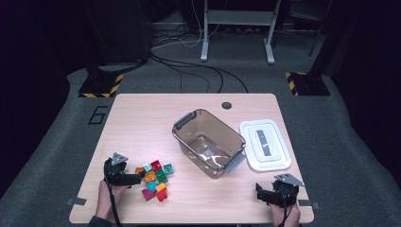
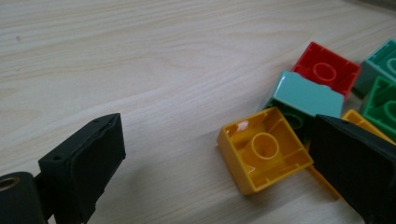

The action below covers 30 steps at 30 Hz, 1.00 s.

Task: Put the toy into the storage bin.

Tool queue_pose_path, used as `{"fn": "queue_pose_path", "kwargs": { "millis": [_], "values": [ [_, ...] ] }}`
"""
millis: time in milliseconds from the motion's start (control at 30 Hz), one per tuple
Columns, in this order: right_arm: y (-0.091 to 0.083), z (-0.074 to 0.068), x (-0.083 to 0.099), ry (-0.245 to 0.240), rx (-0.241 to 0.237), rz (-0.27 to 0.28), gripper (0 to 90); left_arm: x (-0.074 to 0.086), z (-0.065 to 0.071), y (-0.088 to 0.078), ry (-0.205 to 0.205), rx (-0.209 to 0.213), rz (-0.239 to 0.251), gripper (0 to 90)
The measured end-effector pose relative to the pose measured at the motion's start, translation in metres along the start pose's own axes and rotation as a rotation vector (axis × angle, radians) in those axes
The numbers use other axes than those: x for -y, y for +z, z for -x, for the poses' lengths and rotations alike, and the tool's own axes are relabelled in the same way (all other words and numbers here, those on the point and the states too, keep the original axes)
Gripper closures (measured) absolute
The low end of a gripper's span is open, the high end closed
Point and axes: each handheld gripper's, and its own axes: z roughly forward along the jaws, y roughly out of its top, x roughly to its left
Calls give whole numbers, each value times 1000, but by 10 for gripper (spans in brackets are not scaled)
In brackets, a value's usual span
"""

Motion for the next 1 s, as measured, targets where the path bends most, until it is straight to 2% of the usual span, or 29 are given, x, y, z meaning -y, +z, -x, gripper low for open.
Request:
{"fn": "queue_pose_path", "kwargs": {
  "millis": [67,133,467,533,567,633,733,800,1000],
  "values": [
    [0,0,0,0,-2,-1,12,1,-3,-1,6,-8,-13,45],
    [0,0,0,-1,-1,-2,12,3,-5,0,1,-15,-1,58],
    [0,-1,0,-2,0,-4,20,5,-4,1,17,27,-16,72],
    [0,-1,0,-2,-1,-4,22,6,-4,2,14,25,-7,157],
    [0,-1,0,-3,-3,-4,24,6,-4,0,22,35,-8,157],
    [0,-1,0,-4,-4,-6,32,7,-3,-2,22,43,0,349],
    [1,-1,0,-6,-5,-9,36,9,0,-3,41,56,8,468],
    [1,-1,0,-12,-2,-11,36,9,-1,-3,40,60,13,557],
    [1,-1,0,-16,-4,-13,39,9,-4,-6,32,72,27,585]
  ]
}}
